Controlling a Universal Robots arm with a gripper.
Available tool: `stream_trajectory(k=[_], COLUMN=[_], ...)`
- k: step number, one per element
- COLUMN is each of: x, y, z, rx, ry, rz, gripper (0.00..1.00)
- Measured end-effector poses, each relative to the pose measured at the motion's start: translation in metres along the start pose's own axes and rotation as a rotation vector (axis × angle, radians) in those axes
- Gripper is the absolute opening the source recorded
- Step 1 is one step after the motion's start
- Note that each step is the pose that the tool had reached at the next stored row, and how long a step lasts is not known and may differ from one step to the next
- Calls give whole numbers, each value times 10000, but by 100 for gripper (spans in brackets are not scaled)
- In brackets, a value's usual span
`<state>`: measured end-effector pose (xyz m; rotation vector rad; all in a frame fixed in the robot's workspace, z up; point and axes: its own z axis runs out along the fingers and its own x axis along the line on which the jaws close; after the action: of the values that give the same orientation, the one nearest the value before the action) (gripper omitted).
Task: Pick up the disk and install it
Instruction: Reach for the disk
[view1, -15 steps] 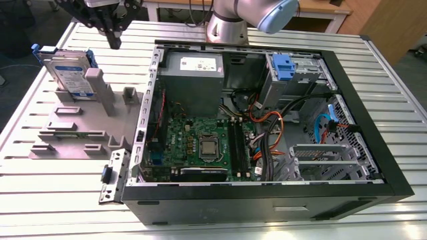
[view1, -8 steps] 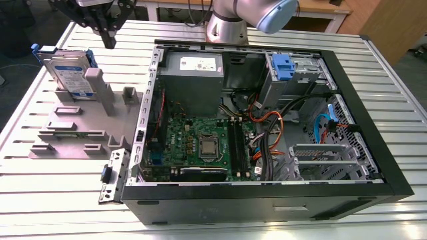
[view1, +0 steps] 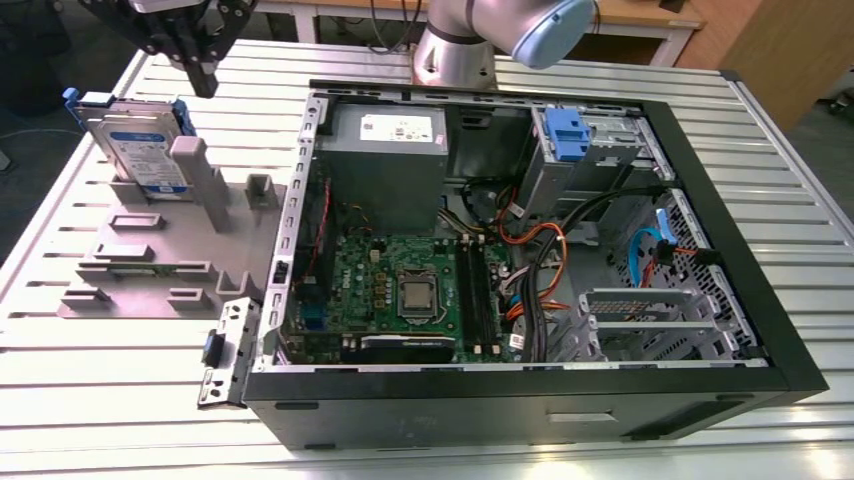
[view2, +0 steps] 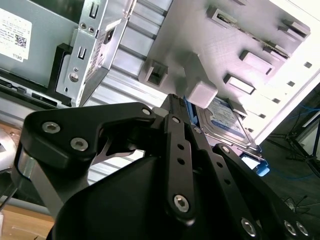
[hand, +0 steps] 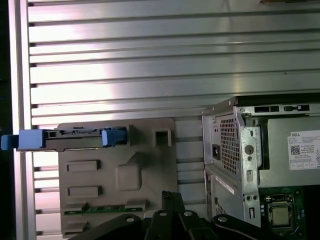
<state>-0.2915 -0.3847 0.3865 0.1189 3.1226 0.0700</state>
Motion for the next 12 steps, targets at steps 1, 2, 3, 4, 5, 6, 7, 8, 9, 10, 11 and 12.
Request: stream_trajectory(k=[1,2,3,4,5,6,7,8,9,10,11,12], x=[5,8,9,10,12,12,14,17,19,24,30,37], y=[0,-1,0,-1,-1,-1,-1,-1,-1,-2,-2,-3], z=[0,0,1,1,1,1,1,1,0,0,0,0], rx=[0,0,0,0,0,1,0,0,1,1,1,1], ry=[1,1,1,1,2,1,2,2,2,2,2,2], rz=[0,-1,-1,-1,-1,0,0,1,0,0,1,0], gripper=[11,11,11,11,11,11,11,11,11,11,11,11])
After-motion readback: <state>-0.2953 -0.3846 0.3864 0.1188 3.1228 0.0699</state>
